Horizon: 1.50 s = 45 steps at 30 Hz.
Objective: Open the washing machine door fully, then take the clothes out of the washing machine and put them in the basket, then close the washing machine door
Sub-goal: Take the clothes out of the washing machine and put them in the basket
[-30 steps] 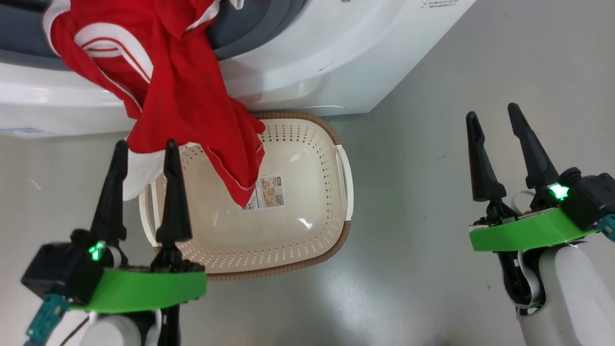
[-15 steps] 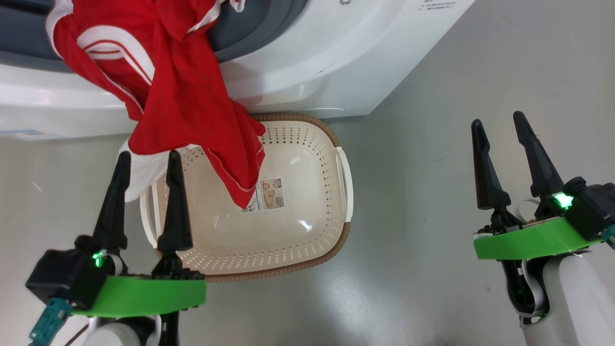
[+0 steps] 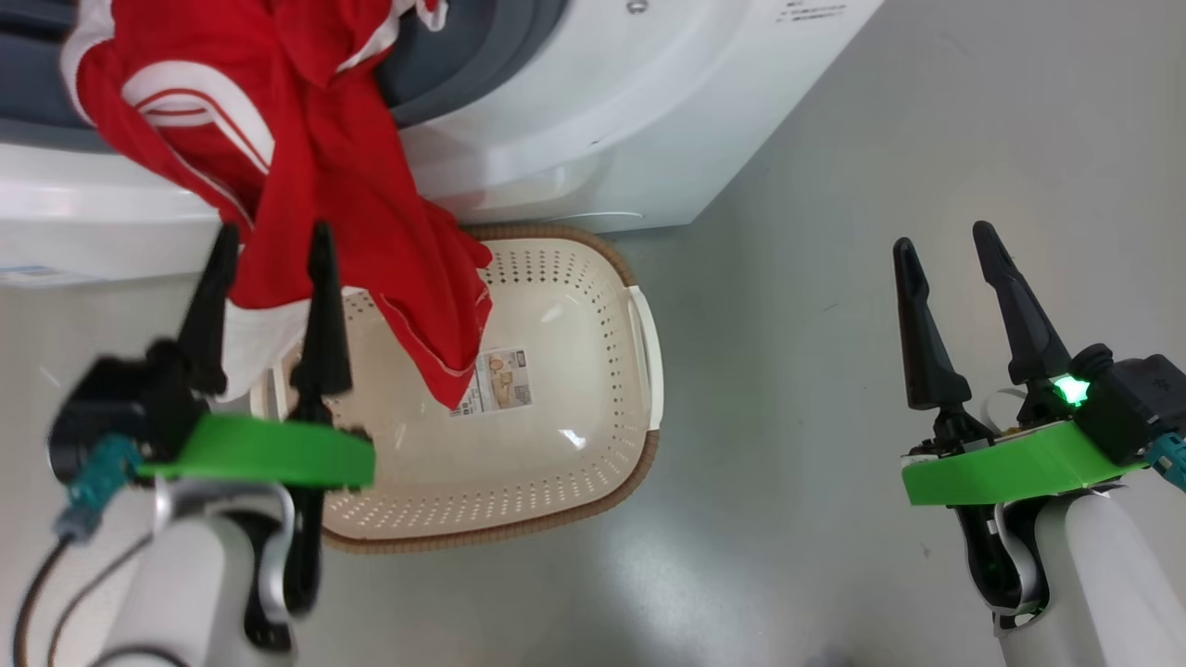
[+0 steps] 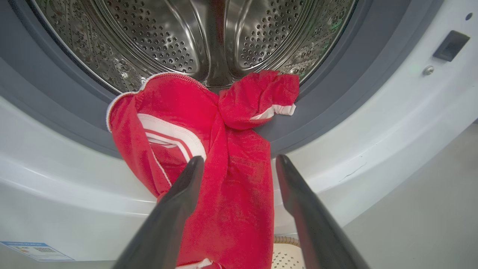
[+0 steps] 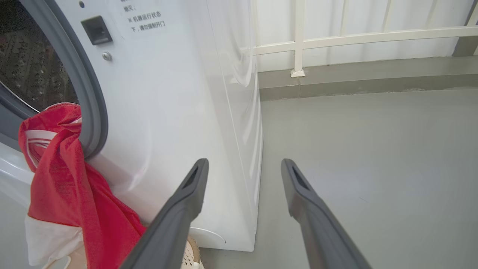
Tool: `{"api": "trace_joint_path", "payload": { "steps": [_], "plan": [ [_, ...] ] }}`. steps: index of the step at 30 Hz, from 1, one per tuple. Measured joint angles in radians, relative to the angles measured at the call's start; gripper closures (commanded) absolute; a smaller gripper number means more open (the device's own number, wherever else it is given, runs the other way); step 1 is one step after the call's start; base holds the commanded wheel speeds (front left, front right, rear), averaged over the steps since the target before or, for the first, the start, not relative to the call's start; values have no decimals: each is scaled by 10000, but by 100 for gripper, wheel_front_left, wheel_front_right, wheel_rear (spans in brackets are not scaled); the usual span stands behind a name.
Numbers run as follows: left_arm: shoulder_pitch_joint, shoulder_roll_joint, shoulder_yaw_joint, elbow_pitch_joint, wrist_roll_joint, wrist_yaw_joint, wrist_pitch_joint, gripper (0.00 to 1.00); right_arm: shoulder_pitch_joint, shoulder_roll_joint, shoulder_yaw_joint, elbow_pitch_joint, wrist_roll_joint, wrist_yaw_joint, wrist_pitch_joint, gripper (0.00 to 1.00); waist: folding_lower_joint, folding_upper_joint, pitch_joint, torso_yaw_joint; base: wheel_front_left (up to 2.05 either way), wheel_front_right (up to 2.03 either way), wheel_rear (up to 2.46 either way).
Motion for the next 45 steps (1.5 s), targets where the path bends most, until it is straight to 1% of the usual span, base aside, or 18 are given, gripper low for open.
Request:
{"api": "trace_joint_path", "payload": {
  "steps": [5, 8, 11, 14, 18, 25, 34, 35, 36, 37, 45],
  "plan": [
    [-1313, 125, 21, 765, 109, 15, 171, 0, -14, 2, 50, 96, 98, 0, 0, 0, 0, 0, 68, -199, 0, 0, 0],
    [-1850, 268, -21, 1258, 217, 44, 621, 0, -23, 2, 115, 113, 107, 0, 0, 0, 0, 0, 101, -270, 0, 0, 0],
    [-2288, 508, -29, 1852, 433, 205, 1035, 0, -28, 4, 236, 132, 128, 0, 0, 0, 0, 0, 132, -334, 0, 0, 0],
    [-2513, 596, -35, 2128, 531, 297, 1181, 0, -30, 6, 272, 136, 192, 0, 0, 0, 0, 0, 151, -379, 0, 0, 0],
    [-2954, 621, -92, 2777, 585, 309, 1630, 0, -46, 4, 282, 138, 368, 0, 0, 0, 0, 0, 218, -424, 0, 0, 0],
    [-3813, 957, -418, 3847, 941, 311, 2428, 0, -267, 6, 324, 159, 430, 0, 0, 0, 0, 0, 306, -559, 0, 0, 0],
    [-4646, 1216, -523, 4849, 1035, 380, 2957, 0, -271, 6, 397, 174, 460, 0, 0, 0, 0, 0, 395, -742, 0, 0, 0],
    [-4709, 1221, -523, 4913, 1035, 380, 2980, 14, -272, 6, 405, 176, 460, 0, 0, 0, 0, 0, 405, -758, 0, 0, 0],
    [-4756, 1221, -529, 4955, 1035, 382, 2982, 56, -273, 6, 405, 176, 460, 0, 0, 0, 0, 0, 413, -770, 0, 0, 0],
    [-4772, 1202, -577, 4974, 1035, 382, 3010, 100, -273, 6, 403, 176, 460, 0, 0, 0, 0, 0, 408, -777, 0, 0, 0],
    [-4736, 1198, -635, 4709, 949, 366, 3014, 100, -272, 4, 359, 190, 460, 0, 0, 0, 0, 0, 359, -713, 0, 0, 0]
  ]
}}
